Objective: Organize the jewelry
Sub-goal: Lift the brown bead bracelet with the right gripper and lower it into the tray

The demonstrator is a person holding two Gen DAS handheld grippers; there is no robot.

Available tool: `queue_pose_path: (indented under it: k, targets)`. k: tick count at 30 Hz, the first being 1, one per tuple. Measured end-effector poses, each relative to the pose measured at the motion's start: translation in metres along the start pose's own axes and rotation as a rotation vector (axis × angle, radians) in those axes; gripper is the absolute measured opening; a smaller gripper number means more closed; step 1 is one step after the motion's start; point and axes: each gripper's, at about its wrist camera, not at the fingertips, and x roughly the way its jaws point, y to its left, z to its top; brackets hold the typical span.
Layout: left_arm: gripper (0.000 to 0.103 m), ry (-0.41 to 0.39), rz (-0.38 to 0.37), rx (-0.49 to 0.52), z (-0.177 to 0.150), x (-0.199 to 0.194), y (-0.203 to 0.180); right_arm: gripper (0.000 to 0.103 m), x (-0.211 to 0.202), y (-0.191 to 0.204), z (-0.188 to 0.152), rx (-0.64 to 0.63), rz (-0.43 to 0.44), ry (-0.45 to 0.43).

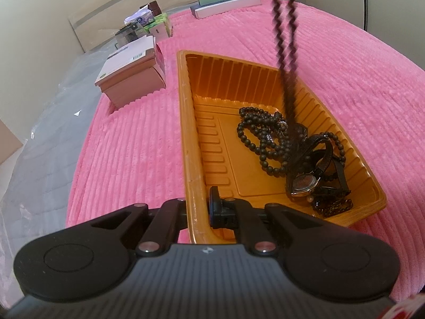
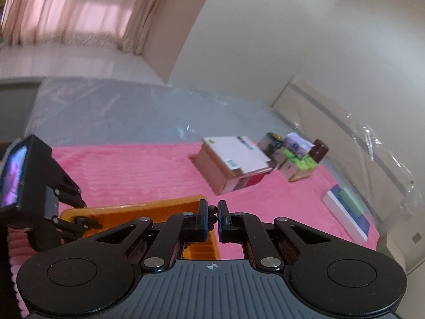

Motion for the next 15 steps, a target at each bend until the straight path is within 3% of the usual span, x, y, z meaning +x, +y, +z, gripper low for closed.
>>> queue_pose_path:
  k: [9,15]
  targets:
    - [0.004,0.001,-0.006,-0.006,-0.001,0.003,0.002,0.007,0.035,0.013,-0.015,-0.086,0.084,0.057]
    - [0.004,0.002,-0.006,-0.006,-0.001,0.003,0.002,0.007,0.043,0.014,-0.027,-0.127,0.095,0.083]
